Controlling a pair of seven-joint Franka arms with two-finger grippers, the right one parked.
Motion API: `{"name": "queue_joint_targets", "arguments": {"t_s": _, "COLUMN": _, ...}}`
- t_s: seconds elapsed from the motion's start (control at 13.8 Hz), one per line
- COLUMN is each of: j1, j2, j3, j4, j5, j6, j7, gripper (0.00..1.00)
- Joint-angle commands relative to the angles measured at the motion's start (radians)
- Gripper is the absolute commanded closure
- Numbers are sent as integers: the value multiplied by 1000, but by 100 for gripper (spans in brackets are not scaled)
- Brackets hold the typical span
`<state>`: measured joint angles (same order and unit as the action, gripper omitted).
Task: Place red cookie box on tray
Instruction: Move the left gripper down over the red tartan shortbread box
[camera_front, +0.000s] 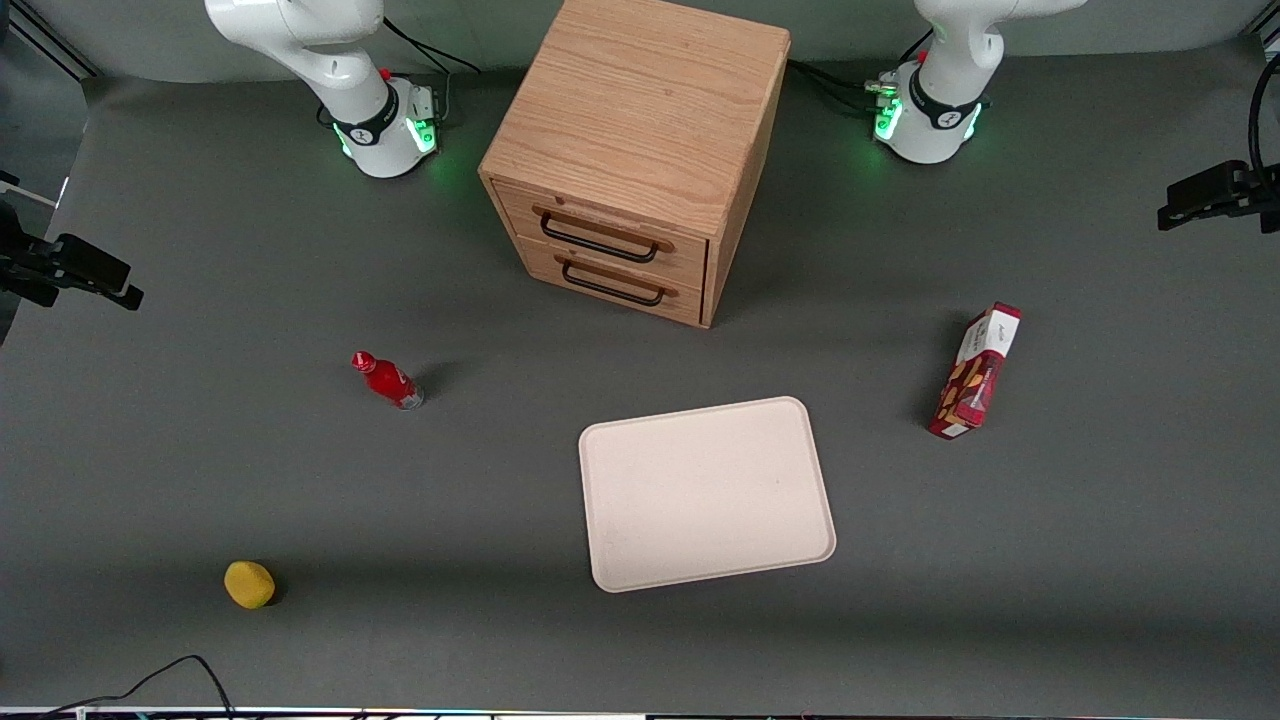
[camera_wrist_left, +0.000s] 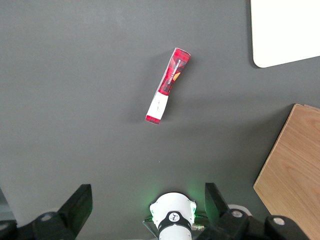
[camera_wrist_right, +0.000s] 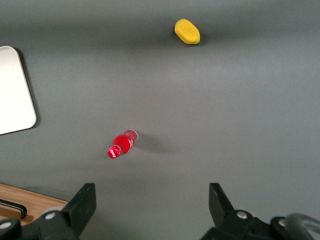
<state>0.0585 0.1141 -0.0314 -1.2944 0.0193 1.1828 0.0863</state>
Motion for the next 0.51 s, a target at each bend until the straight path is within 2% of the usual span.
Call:
{"name": "queue_joint_targets", "arguments": {"t_s": 0.0, "j1": -14, "j2": 9, "j3": 5, "j4": 21, "j5": 10, "j6": -18, "j7": -13, "gripper": 0}}
{"name": "queue_joint_targets", "arguments": {"t_s": 0.22, "j1": -14, "j2": 22, "j3": 8, "j4": 4, "j5": -2, "j6": -22, "j7": -13, "gripper": 0}}
{"name": "queue_joint_targets", "arguments": {"t_s": 0.36, "j1": -8, "j2": 30, "j3": 13, "j4": -102, "j5": -12, "j6": 41, "j7": 28, "gripper": 0}}
{"name": "queue_joint_targets", "arguments": {"t_s": 0.44, "j1": -9, "j2": 24, "j3": 13, "j4": -193, "j5": -6, "j6": 129, "j7": 112, "gripper": 0}}
